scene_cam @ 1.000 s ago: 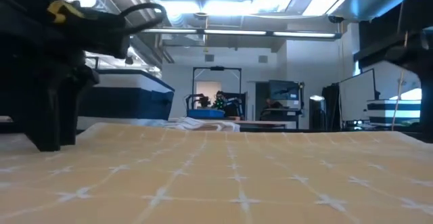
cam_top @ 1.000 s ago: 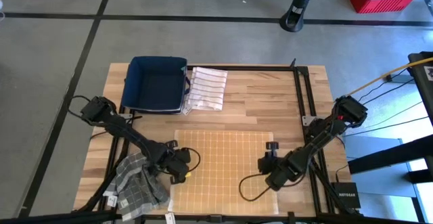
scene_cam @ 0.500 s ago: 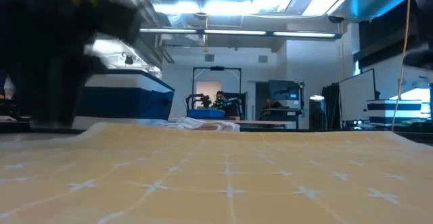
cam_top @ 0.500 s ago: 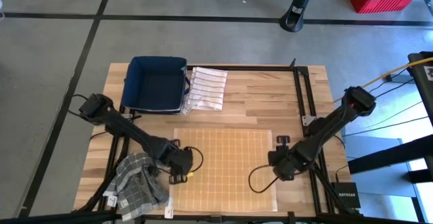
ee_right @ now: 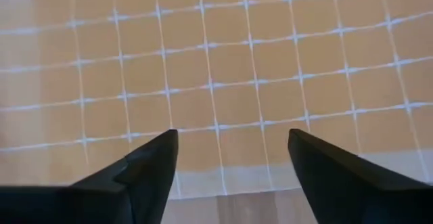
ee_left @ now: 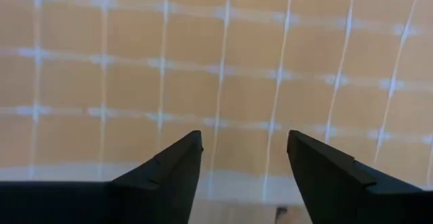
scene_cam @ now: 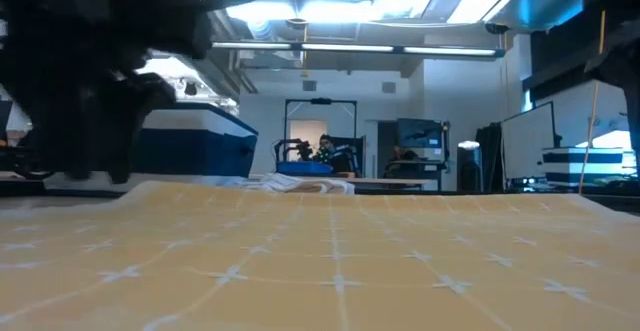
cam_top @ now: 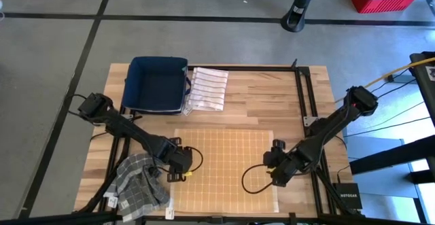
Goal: Fold towel
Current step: Fold the orange towel
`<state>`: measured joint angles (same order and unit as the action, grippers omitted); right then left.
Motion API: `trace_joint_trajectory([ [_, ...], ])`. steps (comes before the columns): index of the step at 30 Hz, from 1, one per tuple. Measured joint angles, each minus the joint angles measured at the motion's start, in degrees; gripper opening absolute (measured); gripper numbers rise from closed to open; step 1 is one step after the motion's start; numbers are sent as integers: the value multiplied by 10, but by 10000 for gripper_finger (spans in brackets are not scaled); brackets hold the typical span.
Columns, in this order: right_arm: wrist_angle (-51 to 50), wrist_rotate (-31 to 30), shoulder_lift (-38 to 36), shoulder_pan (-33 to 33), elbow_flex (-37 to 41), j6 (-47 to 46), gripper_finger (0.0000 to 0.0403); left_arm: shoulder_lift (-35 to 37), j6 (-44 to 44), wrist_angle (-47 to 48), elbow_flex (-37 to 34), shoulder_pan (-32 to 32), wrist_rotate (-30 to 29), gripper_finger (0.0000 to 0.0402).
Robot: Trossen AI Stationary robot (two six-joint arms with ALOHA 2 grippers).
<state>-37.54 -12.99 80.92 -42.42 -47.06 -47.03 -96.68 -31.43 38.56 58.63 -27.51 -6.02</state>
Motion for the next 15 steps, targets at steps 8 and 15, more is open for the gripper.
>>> trace_joint_trajectory([
  [8,0,30,70,0,0,54,263,0,-6,-2,-1,-14,-1,224],
  [15,4,2,75,1,0,72,229,0,1,-1,-1,-13,-1,219],
])
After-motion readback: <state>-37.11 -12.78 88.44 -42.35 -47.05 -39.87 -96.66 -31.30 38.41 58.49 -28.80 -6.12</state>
